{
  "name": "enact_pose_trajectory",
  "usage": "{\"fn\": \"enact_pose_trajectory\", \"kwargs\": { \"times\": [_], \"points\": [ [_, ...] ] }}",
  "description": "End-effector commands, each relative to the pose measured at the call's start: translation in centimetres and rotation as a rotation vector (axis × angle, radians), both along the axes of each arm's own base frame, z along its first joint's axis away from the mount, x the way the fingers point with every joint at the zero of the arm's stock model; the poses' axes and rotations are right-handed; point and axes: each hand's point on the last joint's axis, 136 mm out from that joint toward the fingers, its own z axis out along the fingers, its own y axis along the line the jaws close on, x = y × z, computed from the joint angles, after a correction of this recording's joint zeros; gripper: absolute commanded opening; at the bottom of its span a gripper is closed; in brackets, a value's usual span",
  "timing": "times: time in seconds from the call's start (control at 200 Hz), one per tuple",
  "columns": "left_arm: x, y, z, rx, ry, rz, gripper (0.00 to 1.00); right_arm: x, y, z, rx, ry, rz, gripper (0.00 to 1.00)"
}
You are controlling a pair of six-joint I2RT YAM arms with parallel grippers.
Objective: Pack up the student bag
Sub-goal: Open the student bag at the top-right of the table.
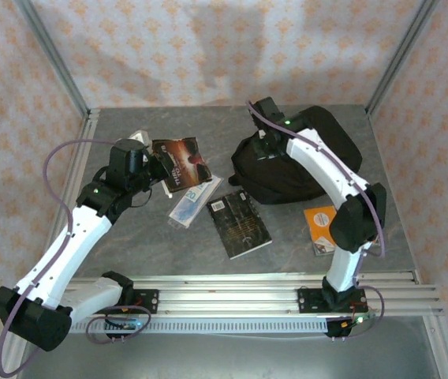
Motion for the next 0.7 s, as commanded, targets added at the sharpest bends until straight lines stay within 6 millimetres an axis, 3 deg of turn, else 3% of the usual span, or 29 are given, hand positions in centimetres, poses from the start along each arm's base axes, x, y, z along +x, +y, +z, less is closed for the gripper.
{"fn": "enact_pose_trajectory", "kwargs": {
  "times": [0.0,0.295,0.696],
  "points": [
    [0.3,0.5,0.8,0.008,-0.039,0.006,0.00,-1.2,2.0,-2.4,0.038,0.132,0.075,0.53],
    [0.6,0.6,0.5,-0.010,-0.021,0.006,0.00,-1.0,4.9,-5.1,0.025,0.162,0.111,0.62],
    [1.0,0.9,-0.1,-0.027,-0.004,0.017,0.00,-2.7,5.3,-7.8,-0.017,0.222,0.146,0.56]
  ]
}}
